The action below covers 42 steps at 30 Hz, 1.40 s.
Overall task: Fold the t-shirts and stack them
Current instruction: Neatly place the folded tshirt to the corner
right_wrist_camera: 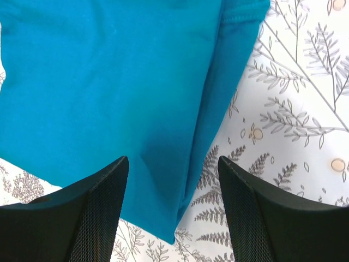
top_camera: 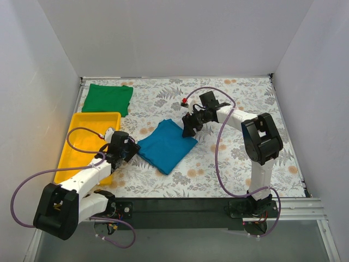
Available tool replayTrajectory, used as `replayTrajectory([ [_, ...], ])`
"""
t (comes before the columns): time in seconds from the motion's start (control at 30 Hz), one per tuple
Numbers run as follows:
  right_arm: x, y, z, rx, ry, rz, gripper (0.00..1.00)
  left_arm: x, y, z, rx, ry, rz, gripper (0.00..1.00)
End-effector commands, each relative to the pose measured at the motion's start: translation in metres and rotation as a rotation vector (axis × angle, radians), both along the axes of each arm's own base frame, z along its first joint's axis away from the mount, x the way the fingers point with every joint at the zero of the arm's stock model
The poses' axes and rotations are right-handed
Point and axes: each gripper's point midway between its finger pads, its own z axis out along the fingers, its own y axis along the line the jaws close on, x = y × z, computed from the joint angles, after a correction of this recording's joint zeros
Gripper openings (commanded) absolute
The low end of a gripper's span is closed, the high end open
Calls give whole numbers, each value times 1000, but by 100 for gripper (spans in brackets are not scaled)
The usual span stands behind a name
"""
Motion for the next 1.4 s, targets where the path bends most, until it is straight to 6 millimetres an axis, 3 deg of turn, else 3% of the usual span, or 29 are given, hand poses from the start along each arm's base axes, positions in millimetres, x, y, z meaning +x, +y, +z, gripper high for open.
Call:
replayTrajectory([
  [0.0, 3, -5, 2, 9, -8, -14, 73, 2, 13, 10, 26, -32, 60, 44],
  [0.07, 2, -6, 4, 13, -9, -12, 73, -1, 15, 12, 33, -33, 61, 54],
  [0.2, -2, -6, 4, 24, -5, 2, 73, -3, 12, 27, 11, -52, 47, 57],
  [0.33, -8, -5, 3, 42, 21, 16, 74, -18, -14, 36, -117, -18, -56, 66],
  [0.4, -10, -5, -2, 40, 42, 13, 75, -36, -28, 29, -203, 39, -103, 69],
  [0.6, -19, -3, -17, 45, 136, -14, 72, -78, -40, -5, -332, 183, -109, 71],
  [0.8, -33, -4, -29, 53, 219, -15, 52, -89, -55, -23, -404, 243, -131, 72],
  [0.9, -39, -8, -35, 46, 245, -21, 37, -82, -66, -22, -431, 232, -137, 72],
  [0.93, -40, -10, -37, 44, 256, -28, 26, -80, -68, -23, -432, 236, -134, 72],
  [1.03, -37, -19, -36, 50, 266, -72, 4, -74, -77, -27, -435, 263, -123, 72],
  [1.07, -33, -28, -37, 47, 267, -104, 1, -75, -80, -32, -422, 283, -124, 72],
  [1.37, -22, -106, -39, 88, 332, -352, 1, -50, -90, -40, -329, 289, -114, 72],
])
